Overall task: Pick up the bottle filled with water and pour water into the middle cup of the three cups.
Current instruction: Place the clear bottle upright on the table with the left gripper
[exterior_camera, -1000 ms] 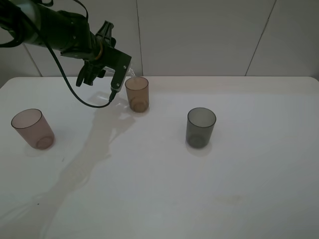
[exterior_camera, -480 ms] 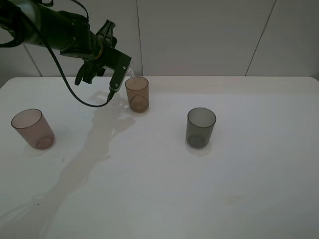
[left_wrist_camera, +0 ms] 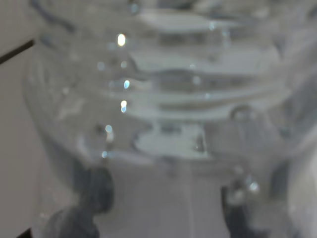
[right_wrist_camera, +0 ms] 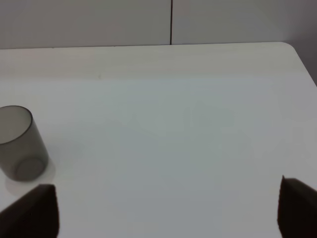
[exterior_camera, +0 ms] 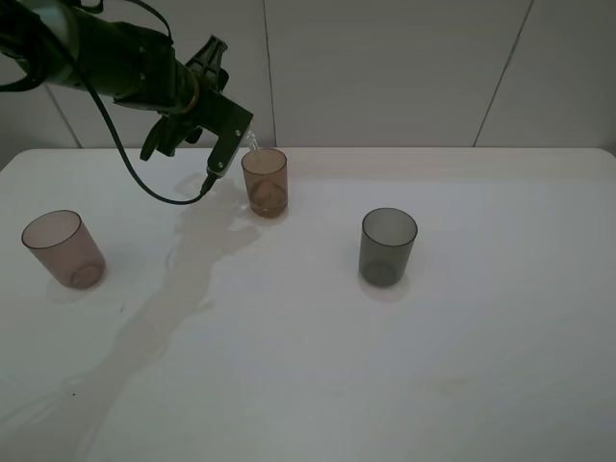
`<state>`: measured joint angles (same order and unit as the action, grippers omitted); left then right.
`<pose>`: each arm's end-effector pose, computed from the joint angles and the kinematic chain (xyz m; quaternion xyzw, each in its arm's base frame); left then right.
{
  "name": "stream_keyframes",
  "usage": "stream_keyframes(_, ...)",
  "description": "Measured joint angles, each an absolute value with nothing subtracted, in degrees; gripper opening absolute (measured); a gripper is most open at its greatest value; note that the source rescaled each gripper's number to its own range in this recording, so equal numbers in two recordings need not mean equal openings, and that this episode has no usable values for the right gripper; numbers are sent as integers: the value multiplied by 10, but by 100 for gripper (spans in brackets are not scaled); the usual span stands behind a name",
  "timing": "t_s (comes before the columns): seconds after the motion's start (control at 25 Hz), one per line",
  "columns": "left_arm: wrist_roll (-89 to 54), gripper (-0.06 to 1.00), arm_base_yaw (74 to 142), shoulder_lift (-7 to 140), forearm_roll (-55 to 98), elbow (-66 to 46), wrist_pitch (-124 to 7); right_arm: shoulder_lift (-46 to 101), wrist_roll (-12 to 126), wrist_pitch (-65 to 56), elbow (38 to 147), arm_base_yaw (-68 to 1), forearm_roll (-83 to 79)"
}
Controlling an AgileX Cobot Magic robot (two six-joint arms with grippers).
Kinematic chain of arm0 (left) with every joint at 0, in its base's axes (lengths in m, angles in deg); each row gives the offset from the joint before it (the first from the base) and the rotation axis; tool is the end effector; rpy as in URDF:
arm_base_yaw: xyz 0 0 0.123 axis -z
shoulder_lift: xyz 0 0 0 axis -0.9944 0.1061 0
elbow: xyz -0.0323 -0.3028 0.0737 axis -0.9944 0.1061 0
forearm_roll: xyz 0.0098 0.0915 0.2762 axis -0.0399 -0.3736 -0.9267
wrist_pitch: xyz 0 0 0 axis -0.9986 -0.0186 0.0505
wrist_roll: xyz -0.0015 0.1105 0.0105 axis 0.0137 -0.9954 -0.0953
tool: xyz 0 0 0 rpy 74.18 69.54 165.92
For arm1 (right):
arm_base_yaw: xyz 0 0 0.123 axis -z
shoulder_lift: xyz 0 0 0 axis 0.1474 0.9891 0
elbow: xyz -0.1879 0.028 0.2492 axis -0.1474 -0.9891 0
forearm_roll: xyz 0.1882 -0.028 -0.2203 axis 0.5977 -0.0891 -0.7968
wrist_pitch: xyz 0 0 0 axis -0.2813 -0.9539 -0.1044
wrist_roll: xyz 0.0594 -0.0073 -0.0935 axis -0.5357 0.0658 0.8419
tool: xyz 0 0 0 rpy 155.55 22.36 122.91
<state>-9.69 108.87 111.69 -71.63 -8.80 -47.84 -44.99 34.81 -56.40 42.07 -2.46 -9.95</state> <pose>0.4784 -0.1919 0.1616 0.7854 0.4236 0.3690 0.2598 0.0182 -0.0019 0.2936 0.0389 0.8506 -0.0311 0.5234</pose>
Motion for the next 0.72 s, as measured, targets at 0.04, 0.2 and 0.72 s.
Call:
stream_keyframes(0.04, -97, 2, 1089, 1117, -721, -88, -480, -450, 348, -564, 421, -25, -99)
stream_keyframes(0.2, -97, 2, 1089, 1117, -742, -88, -485, -450, 348, -564, 421, -25, -99)
stream_keyframes(0.72, -97, 2, 1089, 1117, -772, -88, -497, -450, 348, -564, 421, -25, -99)
